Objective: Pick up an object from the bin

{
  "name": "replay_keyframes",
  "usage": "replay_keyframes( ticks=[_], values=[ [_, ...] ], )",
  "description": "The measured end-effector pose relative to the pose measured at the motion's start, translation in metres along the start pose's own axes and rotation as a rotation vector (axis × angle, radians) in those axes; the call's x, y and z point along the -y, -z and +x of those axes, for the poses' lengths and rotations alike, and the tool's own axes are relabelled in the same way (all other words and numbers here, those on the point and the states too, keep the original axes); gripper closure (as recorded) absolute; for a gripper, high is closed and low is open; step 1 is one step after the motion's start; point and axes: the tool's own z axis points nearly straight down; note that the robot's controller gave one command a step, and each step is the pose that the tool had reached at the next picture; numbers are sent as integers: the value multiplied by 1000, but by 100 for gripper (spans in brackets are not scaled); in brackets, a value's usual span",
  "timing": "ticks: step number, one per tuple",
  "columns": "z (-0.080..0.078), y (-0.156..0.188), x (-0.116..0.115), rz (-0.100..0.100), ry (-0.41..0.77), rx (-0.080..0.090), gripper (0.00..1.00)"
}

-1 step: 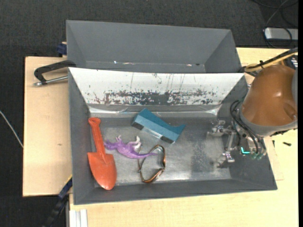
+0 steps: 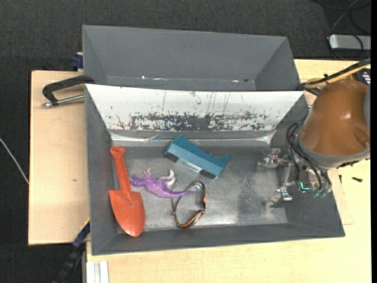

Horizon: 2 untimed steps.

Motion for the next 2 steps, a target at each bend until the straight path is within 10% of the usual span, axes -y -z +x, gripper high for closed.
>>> replay_keyframes(
  ticks=[1,2],
  values=[
    [-31,13,-27,1,61,4,0],
    [-29,38,-42,0,229,5,0]
  ],
)
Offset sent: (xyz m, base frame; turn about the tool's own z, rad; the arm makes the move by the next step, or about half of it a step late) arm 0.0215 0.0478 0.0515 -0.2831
